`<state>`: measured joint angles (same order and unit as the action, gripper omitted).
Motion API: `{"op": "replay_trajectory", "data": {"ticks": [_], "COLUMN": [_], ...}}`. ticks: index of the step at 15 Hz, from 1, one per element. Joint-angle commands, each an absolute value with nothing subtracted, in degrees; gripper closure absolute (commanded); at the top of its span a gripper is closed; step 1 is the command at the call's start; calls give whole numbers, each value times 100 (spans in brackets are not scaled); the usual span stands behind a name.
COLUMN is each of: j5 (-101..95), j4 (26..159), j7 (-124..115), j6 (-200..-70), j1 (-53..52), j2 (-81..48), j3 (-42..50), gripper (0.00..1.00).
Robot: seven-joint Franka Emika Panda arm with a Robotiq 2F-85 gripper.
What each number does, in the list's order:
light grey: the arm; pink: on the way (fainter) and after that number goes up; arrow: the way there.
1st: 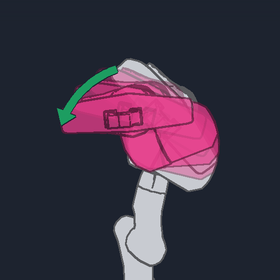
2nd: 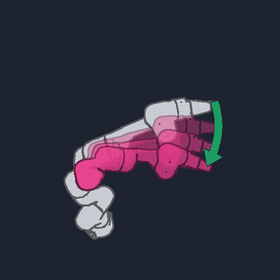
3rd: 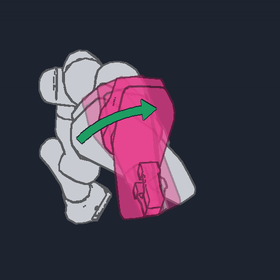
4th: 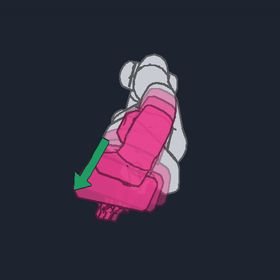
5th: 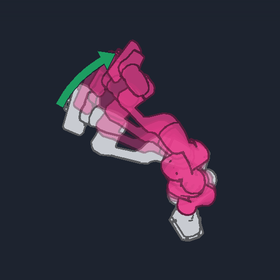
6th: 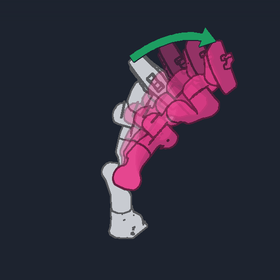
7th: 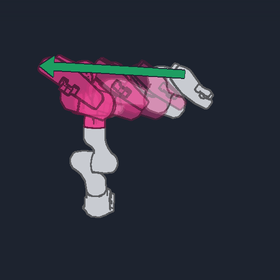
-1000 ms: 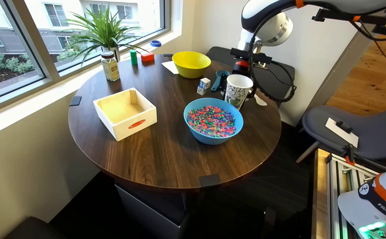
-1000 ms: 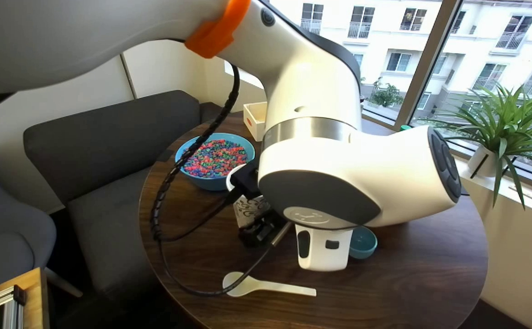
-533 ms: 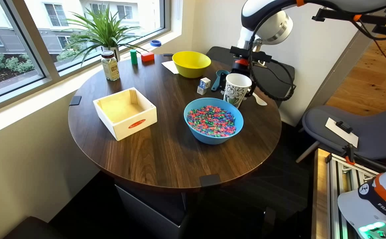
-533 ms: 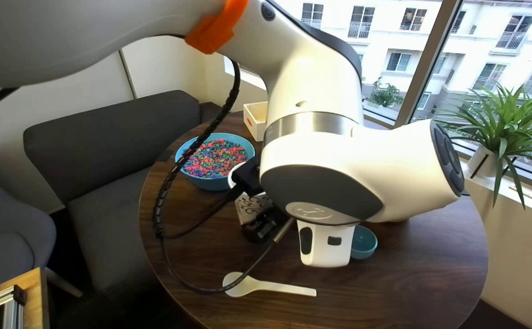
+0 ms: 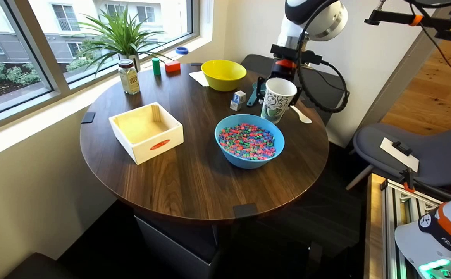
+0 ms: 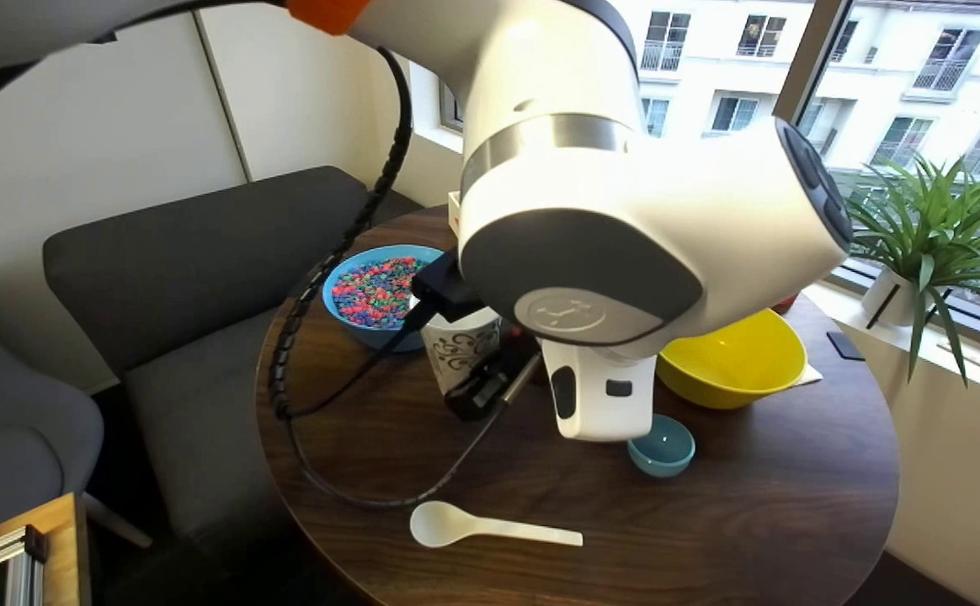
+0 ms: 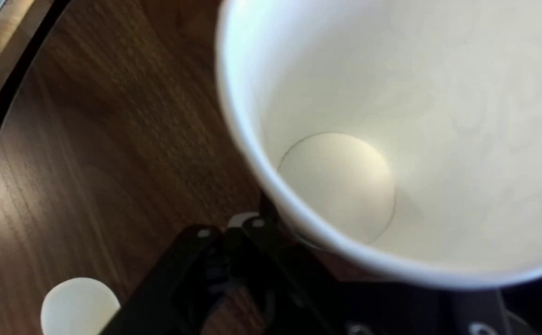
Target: Use the cup to scoop the content in the blue bowl and pour it in the yellow bowl
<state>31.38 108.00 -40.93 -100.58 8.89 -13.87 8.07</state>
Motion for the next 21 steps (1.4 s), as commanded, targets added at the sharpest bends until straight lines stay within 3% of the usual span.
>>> {"op": "replay_trajectory", "data": {"ticks": [1, 3, 6, 16, 17, 21], "j5": [2467, 1989, 1261, -825, -610, -704], "j4": [10989, 11019, 11059, 11525, 11227, 11313], "j7": [-4523, -4799, -5194, -5995, -5877, -5881], "j6": [-10101, -10183, -10350, -11660, -11374, -11522], "j1": [679, 574, 396, 59, 60, 92], "j2": [-986, -816, -566, -174, -340, -324], "j3": [855, 833, 748, 342, 312, 328], "gripper": [47, 48, 62, 62, 37, 37]}}
